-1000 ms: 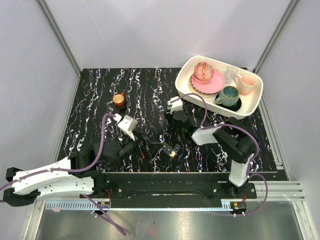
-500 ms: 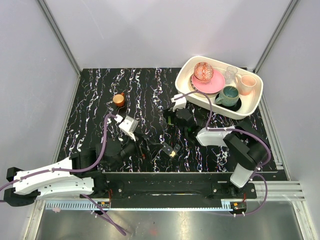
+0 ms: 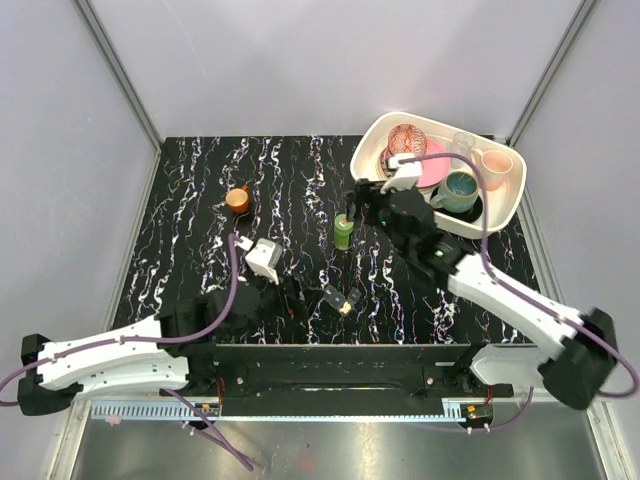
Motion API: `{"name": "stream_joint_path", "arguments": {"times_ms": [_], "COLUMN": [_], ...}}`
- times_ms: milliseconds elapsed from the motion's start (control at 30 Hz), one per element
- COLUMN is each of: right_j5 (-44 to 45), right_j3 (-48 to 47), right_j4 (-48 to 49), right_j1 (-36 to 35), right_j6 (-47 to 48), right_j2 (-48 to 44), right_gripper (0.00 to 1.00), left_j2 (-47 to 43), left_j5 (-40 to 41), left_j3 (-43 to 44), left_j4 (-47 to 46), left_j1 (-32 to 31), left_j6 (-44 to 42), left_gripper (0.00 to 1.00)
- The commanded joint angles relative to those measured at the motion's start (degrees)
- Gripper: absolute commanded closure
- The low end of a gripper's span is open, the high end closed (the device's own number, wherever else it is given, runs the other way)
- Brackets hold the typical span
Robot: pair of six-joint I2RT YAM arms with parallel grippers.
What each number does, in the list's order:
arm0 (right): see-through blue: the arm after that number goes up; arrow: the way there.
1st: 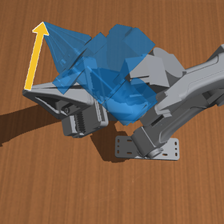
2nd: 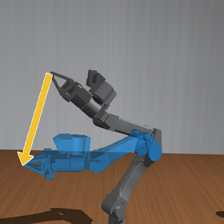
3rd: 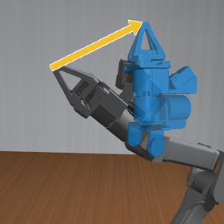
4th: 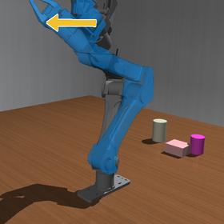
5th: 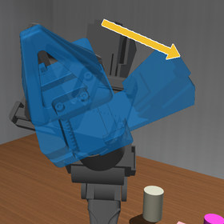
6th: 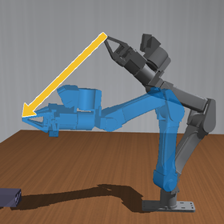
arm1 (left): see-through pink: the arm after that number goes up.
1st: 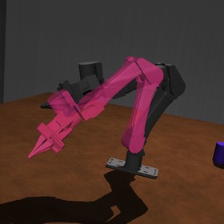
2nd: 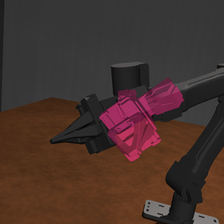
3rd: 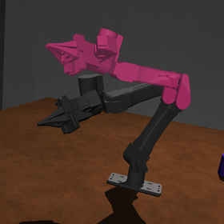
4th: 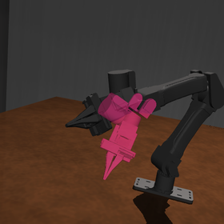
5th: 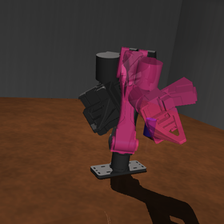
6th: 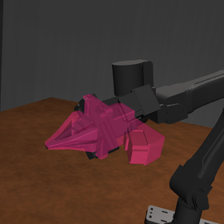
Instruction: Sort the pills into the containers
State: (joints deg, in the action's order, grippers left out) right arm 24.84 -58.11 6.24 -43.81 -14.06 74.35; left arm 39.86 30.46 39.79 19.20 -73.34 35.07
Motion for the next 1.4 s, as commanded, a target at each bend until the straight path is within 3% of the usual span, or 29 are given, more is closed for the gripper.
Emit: {"name": "stream_joint_path", "arguments": {"times_ms": [0,233,467,533,633,867,1367], "right_j5": [-3.1,-10.5,-10.7,-11.1,-11.2,-10.3,-10.6], "right_j3": [4.2,12.3,20.9,22.1,22.5,23.7,24.9], "right_j4": [-16.5,-29.3,-32.2,-32.5,-33.5,-34.3,-34.3], "right_j1": [0.2,0.3,0.2,0.2,0.2,0.3,0.2], "right_j6": [-9.6,-17.9,-24.2,-25.0,-25.0,-25.5,-25.4], "right_j2": [-13.6,-26.9,-33.9,-34.7,-35.0,-36.2,-36.6], "right_gripper": [0.16,0.32,0.39,0.45,0.50,0.59,0.60], "left_j2": [4.3,13.6,23.6,25.8,29.9,36.0,43.6], "left_j5": [-4.2,-22.1,-27.6,-31.7,-35.2,-39.3,-41.4], "left_j3": [-3.0,-8.1,-7.9,-8.0,-8.3,-8.9,-7.3], "left_j4": [-5.9,-18.7,-25.0,-27.7,-30.8,-34.7,-35.5], "left_j1": [3.7,13.4,15.3,16.6,19.5,25.6,26.5], "left_j6": [0.4,-2.6,-5.5,-5.6,-5.6,-6.1,-8.4], "left_gripper": [0.01,0.07,0.09,0.17,0.20,0.28,0.35]}}
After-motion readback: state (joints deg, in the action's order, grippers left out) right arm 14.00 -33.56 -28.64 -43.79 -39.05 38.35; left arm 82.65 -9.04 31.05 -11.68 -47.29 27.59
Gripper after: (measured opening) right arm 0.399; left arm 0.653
